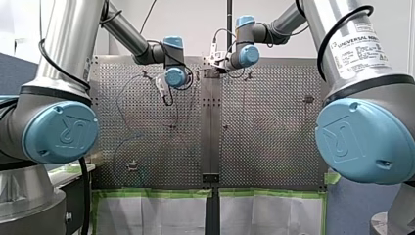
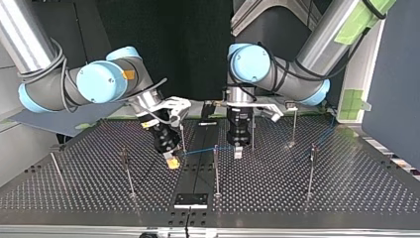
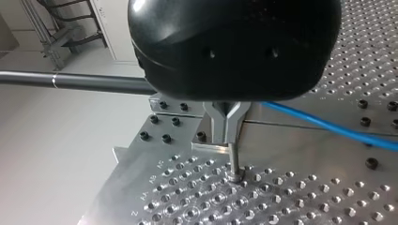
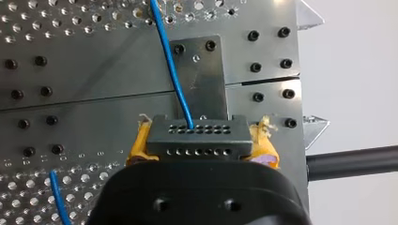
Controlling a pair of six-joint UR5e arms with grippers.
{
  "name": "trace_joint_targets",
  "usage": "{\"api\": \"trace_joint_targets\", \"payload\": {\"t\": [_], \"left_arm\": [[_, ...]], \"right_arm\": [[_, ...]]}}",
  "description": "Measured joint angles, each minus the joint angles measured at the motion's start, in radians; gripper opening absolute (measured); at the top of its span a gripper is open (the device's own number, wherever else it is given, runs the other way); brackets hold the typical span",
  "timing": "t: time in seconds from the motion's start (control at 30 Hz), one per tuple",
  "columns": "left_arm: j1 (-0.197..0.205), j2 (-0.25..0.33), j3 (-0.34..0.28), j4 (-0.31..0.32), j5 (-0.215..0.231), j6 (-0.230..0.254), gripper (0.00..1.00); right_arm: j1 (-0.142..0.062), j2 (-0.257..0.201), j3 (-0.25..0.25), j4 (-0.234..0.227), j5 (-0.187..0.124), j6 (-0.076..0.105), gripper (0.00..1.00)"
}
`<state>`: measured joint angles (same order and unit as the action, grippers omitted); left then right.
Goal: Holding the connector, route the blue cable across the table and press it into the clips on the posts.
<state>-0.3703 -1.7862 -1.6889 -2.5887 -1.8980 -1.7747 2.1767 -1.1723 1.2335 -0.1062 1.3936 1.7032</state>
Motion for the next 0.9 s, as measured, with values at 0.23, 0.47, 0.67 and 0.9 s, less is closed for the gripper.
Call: {"api": "trace_joint_targets", "payload": {"t": [0.23,0.47,0.67,0.9], "left_arm": [[0.008,-0.004,0.001,0.008,0.015,-0.001,0.0],[0.021,-0.04,0.025,0.023,0.047,-0.003,0.0],[0.039,-0.076,0.072,0.021,0.057,-0.005,0.0],[0.058,-0.096,0.105,0.019,0.072,-0.011,0.0]], "right_arm": [[-0.003,0.009,0.0,0.0,0.0,0.006,0.0],[-0.004,0.029,-0.003,-0.007,0.0,0.009,0.0],[-0.012,0.047,-0.023,-0.013,-0.003,0.024,0.0],[-0.039,0.067,-0.047,-0.022,-0.007,0.042,0.0]]}}
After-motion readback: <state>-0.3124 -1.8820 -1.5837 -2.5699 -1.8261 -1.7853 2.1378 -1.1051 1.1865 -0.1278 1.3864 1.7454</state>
